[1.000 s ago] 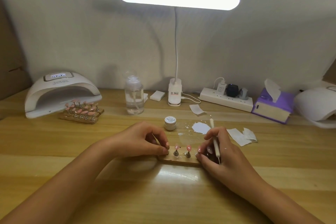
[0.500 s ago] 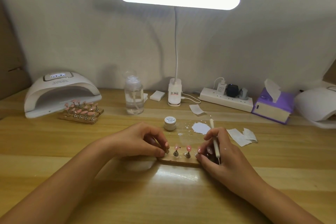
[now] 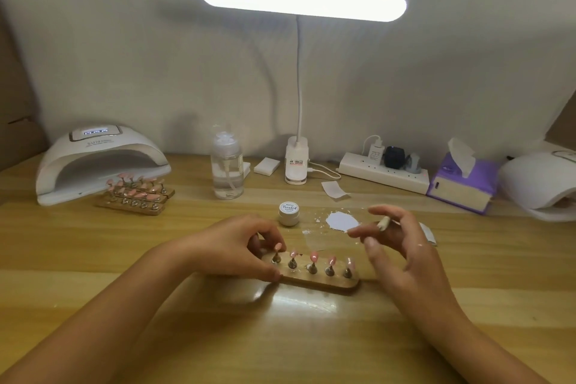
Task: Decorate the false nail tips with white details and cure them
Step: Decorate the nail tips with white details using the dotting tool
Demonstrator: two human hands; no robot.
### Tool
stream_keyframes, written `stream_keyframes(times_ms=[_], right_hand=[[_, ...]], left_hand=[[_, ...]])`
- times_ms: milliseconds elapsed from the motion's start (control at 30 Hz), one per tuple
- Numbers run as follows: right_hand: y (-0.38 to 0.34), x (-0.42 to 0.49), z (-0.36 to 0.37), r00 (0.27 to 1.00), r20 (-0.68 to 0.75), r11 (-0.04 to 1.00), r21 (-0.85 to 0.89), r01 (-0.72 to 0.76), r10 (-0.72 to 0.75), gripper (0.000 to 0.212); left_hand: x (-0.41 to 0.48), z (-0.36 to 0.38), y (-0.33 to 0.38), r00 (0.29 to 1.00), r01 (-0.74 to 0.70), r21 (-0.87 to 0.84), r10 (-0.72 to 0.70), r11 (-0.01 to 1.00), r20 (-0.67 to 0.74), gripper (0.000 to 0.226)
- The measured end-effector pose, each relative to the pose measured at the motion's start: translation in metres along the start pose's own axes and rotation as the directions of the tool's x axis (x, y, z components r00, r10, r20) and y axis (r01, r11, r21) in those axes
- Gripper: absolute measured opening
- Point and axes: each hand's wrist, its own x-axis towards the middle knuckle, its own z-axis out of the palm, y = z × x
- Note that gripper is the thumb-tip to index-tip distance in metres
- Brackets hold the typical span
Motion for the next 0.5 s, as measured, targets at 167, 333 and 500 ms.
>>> stream_keyframes(times_ms=[167, 333, 500], right_hand=[[0.001, 0.009, -0.003, 0.974, -0.219, 0.989, 0.145, -0.021, 0.053, 0.025], [0.009, 0.013, -0.007, 0.944, -0.256, 0.953, 0.27, -0.139, 0.21, 0.032], [0.02, 0.019, -0.009, 0.916, -0.165, 0.893, 0.342, -0.294, 0.365, 0.014]], left_hand=[[0.0, -0.001, 0.003, 1.0, -0.01, 0.063, 0.01, 0.998, -0.003, 0.038], [-0.01, -0.019, -0.006, 0.995, 0.082, 0.142, -0.075, 0.986, -0.058, 0.036], [-0.01, -0.015, 0.008, 0.991, 0.078, 0.116, -0.065, 0.99, -0.116, 0.056]])
